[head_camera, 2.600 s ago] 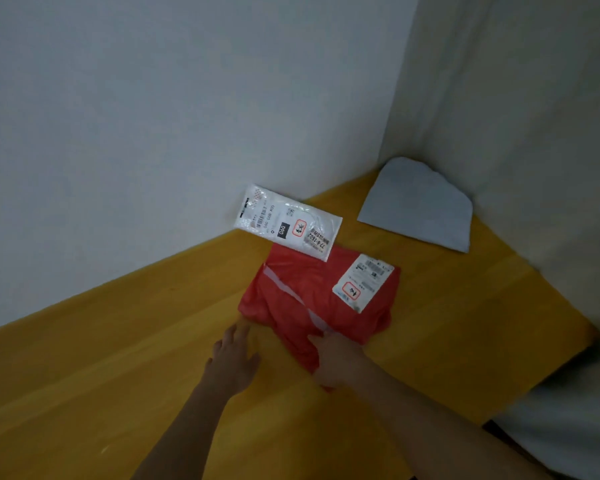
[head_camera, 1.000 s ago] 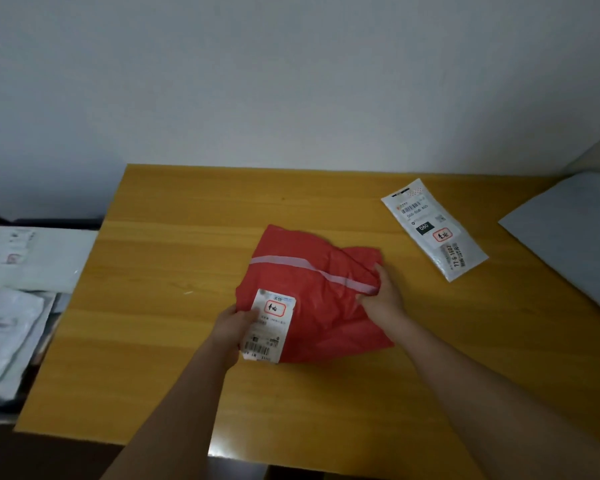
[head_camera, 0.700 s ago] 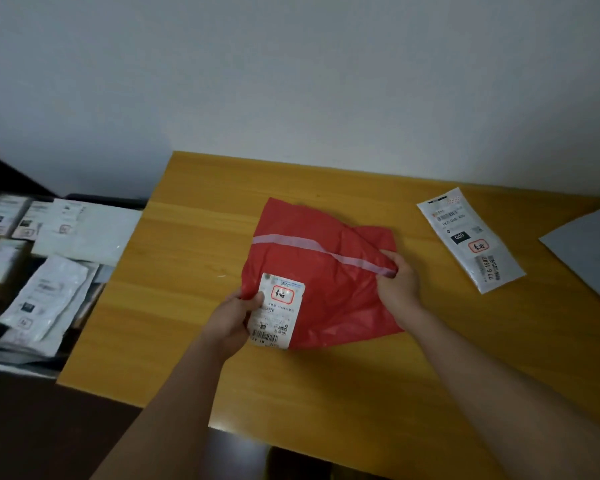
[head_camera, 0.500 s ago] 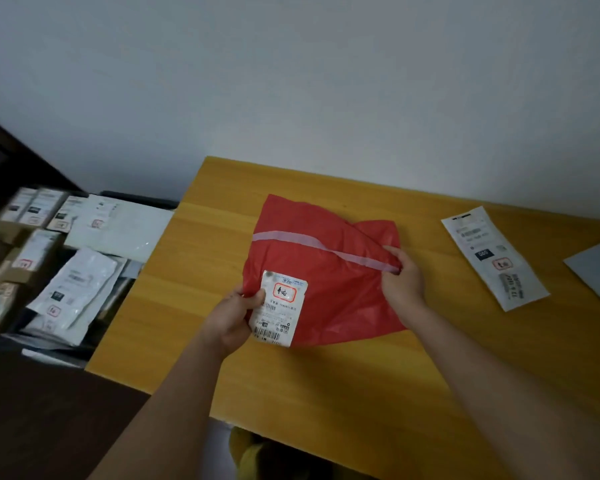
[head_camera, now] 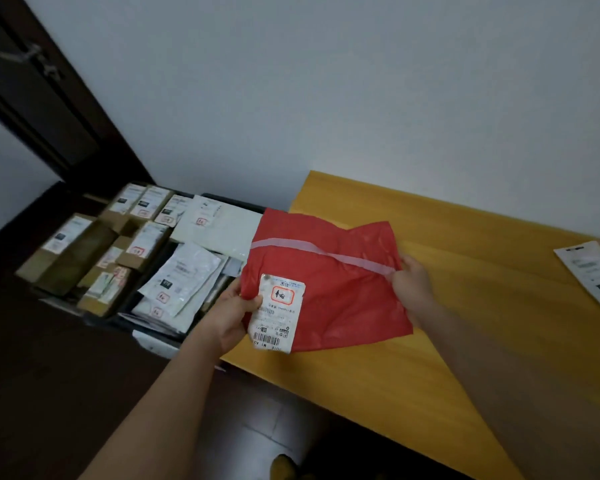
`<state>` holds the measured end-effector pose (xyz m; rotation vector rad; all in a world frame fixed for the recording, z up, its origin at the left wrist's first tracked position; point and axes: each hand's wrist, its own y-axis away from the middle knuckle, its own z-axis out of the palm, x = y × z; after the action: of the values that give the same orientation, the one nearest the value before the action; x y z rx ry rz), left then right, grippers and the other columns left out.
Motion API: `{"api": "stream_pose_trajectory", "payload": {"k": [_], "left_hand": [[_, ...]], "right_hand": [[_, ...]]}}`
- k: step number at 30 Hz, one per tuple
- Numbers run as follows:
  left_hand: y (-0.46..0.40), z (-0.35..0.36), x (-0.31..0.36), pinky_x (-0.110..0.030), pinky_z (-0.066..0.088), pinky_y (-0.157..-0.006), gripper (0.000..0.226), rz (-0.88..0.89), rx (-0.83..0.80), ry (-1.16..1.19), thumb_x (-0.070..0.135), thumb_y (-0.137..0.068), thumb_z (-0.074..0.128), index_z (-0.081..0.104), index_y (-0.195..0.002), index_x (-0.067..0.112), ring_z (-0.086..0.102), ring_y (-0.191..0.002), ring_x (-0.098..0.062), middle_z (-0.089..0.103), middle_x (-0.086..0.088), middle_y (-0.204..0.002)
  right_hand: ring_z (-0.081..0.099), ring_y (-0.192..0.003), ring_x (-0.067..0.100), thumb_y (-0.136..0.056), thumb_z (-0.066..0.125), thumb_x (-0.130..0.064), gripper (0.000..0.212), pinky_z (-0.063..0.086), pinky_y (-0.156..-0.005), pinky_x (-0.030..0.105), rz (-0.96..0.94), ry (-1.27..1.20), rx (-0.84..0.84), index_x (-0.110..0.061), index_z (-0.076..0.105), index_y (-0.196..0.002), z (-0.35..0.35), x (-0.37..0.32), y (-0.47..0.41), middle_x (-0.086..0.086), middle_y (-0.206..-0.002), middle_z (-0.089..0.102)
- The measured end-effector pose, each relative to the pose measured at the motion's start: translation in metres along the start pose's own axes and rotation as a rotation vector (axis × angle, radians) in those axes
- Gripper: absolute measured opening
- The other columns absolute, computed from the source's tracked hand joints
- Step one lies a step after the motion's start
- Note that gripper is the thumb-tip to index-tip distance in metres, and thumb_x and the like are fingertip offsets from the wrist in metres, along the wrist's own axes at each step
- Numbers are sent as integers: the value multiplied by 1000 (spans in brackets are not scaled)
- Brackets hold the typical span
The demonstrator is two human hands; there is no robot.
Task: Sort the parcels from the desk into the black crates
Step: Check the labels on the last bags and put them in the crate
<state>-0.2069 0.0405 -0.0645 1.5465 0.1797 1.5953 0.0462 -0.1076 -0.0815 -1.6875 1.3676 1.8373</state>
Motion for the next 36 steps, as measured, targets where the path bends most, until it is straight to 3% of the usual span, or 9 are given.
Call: {"api": "stream_pose_trajectory", "payload": {"k": [4, 9, 11, 15, 19, 21, 27, 33, 36], "left_hand": [[15, -66, 26, -45, 54, -80, 47, 54, 79, -15, -13, -92, 43, 56, -128, 14, 65, -105, -32, 70, -14, -113], [17, -122, 43, -39, 53, -74, 26, 84, 177, 7, 19, -98, 56, 61, -124, 14, 68, -97, -22, 73, -8, -108], [12, -136, 47, -37, 52, -70, 21, 83, 257, -13, 17, -97, 60, 63, -117, 14, 69, -93, -22, 74, -8, -102], [-1, -163, 50, -43, 52, -85, 8, 98, 456, -152, 14, -93, 66, 66, -100, 16, 66, -93, -25, 72, -7, -100], [-15, -196, 66, -42, 56, -75, 10, 130, 588, -218, 4, -90, 66, 66, -87, 14, 65, -79, -24, 69, -9, -90], [-24, -215, 79, -36, 53, -68, 17, 136, 625, -213, 2, -90, 65, 64, -82, 16, 62, -73, -21, 67, -7, -86], [-64, -259, 118, -26, 49, -64, 13, 29, 691, -93, 2, -96, 55, 60, -107, 1, 58, -78, -19, 63, -15, -98], [-91, -259, 131, -47, 45, -104, 78, -44, 506, 11, 0, -91, 62, 23, -151, 31, 54, -120, -32, 52, -10, -126], [-108, -255, 128, -53, 36, -111, 81, -109, 405, -33, -2, -91, 60, 18, -153, 29, 44, -132, -34, 44, -6, -141]], "right_hand": [[66, -90, 11, -99, 51, -4, 31, 56, -78, 29, -108, 20, -37, -26, 56, -121, 74, -15, 15, -7, -102, 66], [66, -91, 14, -98, 51, -2, 32, 56, -82, 32, -156, 75, -99, -27, 56, -116, 130, -32, 18, -4, -106, 66], [67, -93, 18, -97, 53, -1, 32, 56, -80, 33, -151, 119, -113, -20, 57, -124, 144, -36, 14, 1, -111, 66], [67, -97, 24, -95, 58, -1, 36, 58, -81, 40, -150, 224, -153, -17, 55, -127, 180, -37, -2, 6, -115, 66], [66, -83, 19, -94, 59, 1, 35, 55, -69, 33, -157, 257, -206, -15, 56, -124, 234, -37, -23, 7, -107, 67], [66, -89, 22, -94, 57, 0, 30, 57, -76, 39, -178, 295, -222, -15, 58, -120, 265, -42, -37, 5, -107, 66], [66, -96, 28, -93, 49, 0, 33, 56, -86, 45, -175, 383, -236, -13, 58, -122, 339, -59, -71, 3, -102, 65], [65, -92, 24, -95, 52, -19, 52, 56, -82, 43, -106, 463, -302, -27, 35, -143, 366, -67, -96, 4, -110, 62], [64, -96, 22, -93, 54, -20, 62, 56, -84, 40, -47, 481, -334, -31, 28, -148, 369, -62, -101, 4, -115, 59]]}}
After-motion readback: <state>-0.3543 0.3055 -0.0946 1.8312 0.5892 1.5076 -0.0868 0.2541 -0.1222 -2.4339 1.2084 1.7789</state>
